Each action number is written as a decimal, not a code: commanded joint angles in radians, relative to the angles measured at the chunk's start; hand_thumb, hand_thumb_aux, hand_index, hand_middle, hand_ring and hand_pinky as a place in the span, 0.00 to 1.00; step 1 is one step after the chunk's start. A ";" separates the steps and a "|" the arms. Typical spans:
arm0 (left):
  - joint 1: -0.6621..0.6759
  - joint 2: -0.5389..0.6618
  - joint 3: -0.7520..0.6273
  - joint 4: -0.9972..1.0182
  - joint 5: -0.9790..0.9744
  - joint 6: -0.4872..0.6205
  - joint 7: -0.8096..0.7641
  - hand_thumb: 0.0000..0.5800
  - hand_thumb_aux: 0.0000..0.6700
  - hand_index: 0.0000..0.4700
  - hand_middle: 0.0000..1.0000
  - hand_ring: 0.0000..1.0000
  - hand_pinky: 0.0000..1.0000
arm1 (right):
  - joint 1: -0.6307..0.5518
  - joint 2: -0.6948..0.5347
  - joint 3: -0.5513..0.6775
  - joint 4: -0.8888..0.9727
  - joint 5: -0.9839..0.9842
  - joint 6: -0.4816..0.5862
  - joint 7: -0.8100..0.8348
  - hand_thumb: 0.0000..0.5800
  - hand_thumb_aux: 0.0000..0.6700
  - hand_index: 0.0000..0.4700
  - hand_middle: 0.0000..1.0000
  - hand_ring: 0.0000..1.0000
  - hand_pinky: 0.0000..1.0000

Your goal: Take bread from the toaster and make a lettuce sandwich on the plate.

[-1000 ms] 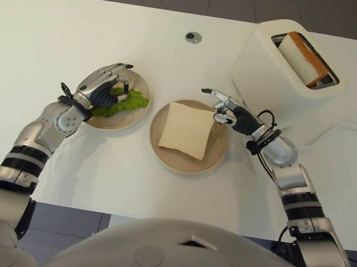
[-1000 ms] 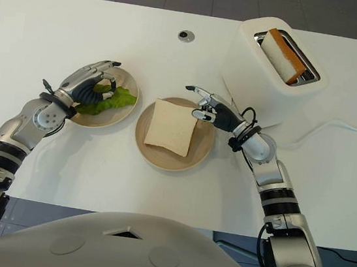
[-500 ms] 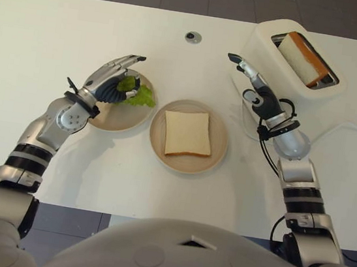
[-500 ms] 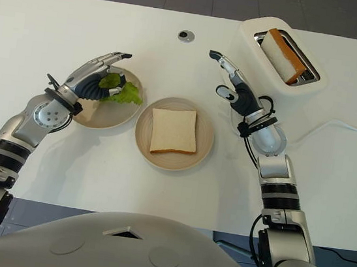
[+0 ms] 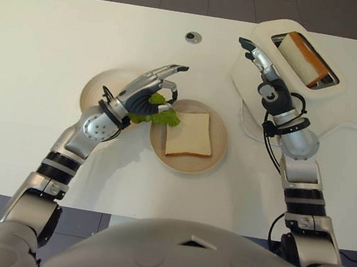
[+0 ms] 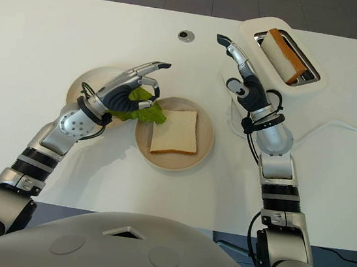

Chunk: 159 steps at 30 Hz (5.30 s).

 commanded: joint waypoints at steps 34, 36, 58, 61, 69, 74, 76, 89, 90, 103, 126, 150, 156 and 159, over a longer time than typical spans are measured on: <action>-0.048 0.082 -0.064 0.139 0.290 0.121 0.158 0.92 0.71 0.71 0.00 0.00 0.00 | 0.023 0.000 -0.006 -0.021 0.007 0.038 0.022 0.00 0.00 0.00 0.00 0.00 0.00; -0.051 0.080 -0.061 0.138 0.287 0.118 0.167 0.94 0.76 0.76 0.00 0.00 0.00 | 0.021 0.000 -0.006 -0.016 0.007 0.036 0.023 0.00 0.00 0.00 0.00 0.00 0.00; -0.017 0.029 -0.061 0.013 0.155 -0.012 0.114 1.00 1.00 1.00 0.00 0.00 0.00 | 0.011 0.002 -0.008 -0.015 0.009 0.038 0.022 0.00 0.00 0.00 0.00 0.00 0.00; -0.004 0.021 -0.072 0.008 0.143 -0.027 0.093 1.00 1.00 1.00 0.00 0.00 0.00 | 0.013 0.003 -0.008 -0.015 0.011 0.037 0.022 0.00 0.00 0.00 0.00 0.00 0.00; 0.005 -0.020 -0.130 0.040 0.166 -0.048 0.052 1.00 1.00 1.00 0.00 0.00 0.00 | 0.018 0.007 -0.005 -0.020 0.009 0.038 0.022 0.00 0.00 0.00 0.00 0.00 0.00; 0.002 -0.027 -0.150 0.065 0.184 -0.044 0.040 1.00 1.00 1.00 0.00 0.00 0.00 | 0.022 0.010 -0.003 -0.022 0.007 0.039 0.021 0.00 0.00 0.00 0.00 0.00 0.00; 0.005 -0.026 -0.157 0.076 0.197 -0.035 0.038 0.86 0.63 0.63 0.00 0.00 0.00 | 0.021 0.011 -0.002 -0.022 0.007 0.039 0.021 0.00 0.00 0.00 0.00 0.00 0.00; 0.023 -0.036 -0.098 -0.031 0.105 -0.030 0.031 0.00 0.00 0.00 0.00 0.00 0.00 | 0.034 0.018 -0.015 -0.120 0.004 0.021 0.000 0.00 0.00 0.00 0.00 0.00 0.00; 0.024 -0.046 -0.083 -0.044 0.054 -0.035 0.028 0.00 0.00 0.00 0.00 0.00 0.00 | 0.040 0.014 -0.021 -0.153 -0.032 0.019 -0.015 0.00 0.00 0.00 0.00 0.00 0.00; 0.049 -0.089 -0.012 -0.114 -0.235 -0.037 -0.093 0.00 0.00 0.00 0.00 0.00 0.00 | 0.037 -0.226 -0.289 -0.122 -0.495 0.220 -0.233 0.00 0.00 0.00 0.00 0.00 0.00; 0.048 -0.121 0.014 -0.058 -0.239 -0.074 -0.139 0.00 0.00 0.00 0.00 0.00 0.00 | -0.031 -0.206 -0.296 -0.095 -0.427 0.109 -0.562 1.00 1.00 1.00 0.14 0.14 0.14; 0.208 -0.055 0.133 -0.224 -0.986 -0.022 -0.771 0.00 0.00 0.00 0.00 0.00 0.00 | -0.034 -0.053 0.222 0.050 0.157 0.229 0.314 1.00 1.00 1.00 1.00 1.00 1.00; 0.204 -0.059 0.080 -0.078 -0.675 -0.115 -0.779 0.00 0.00 0.00 0.00 0.00 0.00 | -0.045 -0.051 0.262 0.184 0.064 0.203 0.352 1.00 1.00 1.00 1.00 1.00 1.00; 0.156 -0.057 0.080 0.053 -0.416 -0.153 -0.666 0.00 0.00 0.00 0.00 0.00 0.00 | -0.055 -0.057 0.285 0.258 0.004 0.186 0.358 1.00 1.00 1.00 1.00 1.00 1.00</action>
